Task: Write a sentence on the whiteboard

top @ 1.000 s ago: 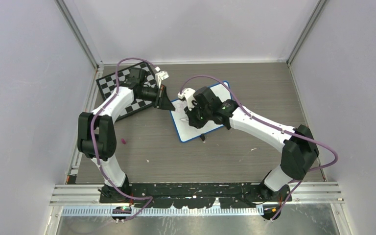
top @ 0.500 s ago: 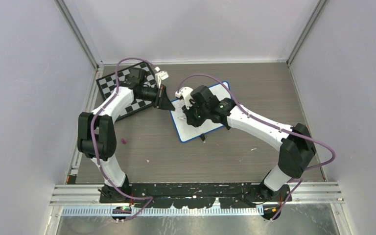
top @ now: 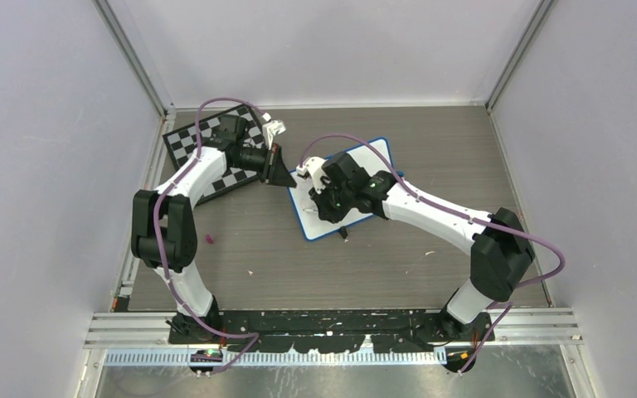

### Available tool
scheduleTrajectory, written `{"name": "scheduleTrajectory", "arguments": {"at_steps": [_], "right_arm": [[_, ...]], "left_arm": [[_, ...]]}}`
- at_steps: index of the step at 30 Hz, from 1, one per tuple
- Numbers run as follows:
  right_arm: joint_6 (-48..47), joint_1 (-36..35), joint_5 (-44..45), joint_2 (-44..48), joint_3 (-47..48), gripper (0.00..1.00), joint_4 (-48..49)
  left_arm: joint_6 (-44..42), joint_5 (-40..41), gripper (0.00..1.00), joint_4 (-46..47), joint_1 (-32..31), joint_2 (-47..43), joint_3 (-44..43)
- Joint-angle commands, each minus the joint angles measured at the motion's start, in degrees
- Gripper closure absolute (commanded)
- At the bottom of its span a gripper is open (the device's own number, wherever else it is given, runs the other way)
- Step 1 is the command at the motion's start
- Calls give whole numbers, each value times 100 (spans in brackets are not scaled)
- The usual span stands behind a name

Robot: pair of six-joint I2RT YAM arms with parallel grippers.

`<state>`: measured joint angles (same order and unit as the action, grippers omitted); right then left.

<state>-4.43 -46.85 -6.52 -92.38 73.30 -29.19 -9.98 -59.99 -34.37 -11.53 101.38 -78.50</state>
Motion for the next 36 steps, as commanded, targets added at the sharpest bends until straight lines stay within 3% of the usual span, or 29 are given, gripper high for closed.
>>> {"name": "scheduleTrajectory", "arguments": {"at_steps": [1,17,36], "right_arm": [[-94,27,289,128,-208,100,23],[-95,-98,-260,244,35,100,-25],[-36,-92,4,-104,352,100,233]], "left_arm": [[-133,84,100,44,-34,-31,41],[-128,96,100,34,-34,-40,45],[-127,110,100,18,-36,-27,16]]}}
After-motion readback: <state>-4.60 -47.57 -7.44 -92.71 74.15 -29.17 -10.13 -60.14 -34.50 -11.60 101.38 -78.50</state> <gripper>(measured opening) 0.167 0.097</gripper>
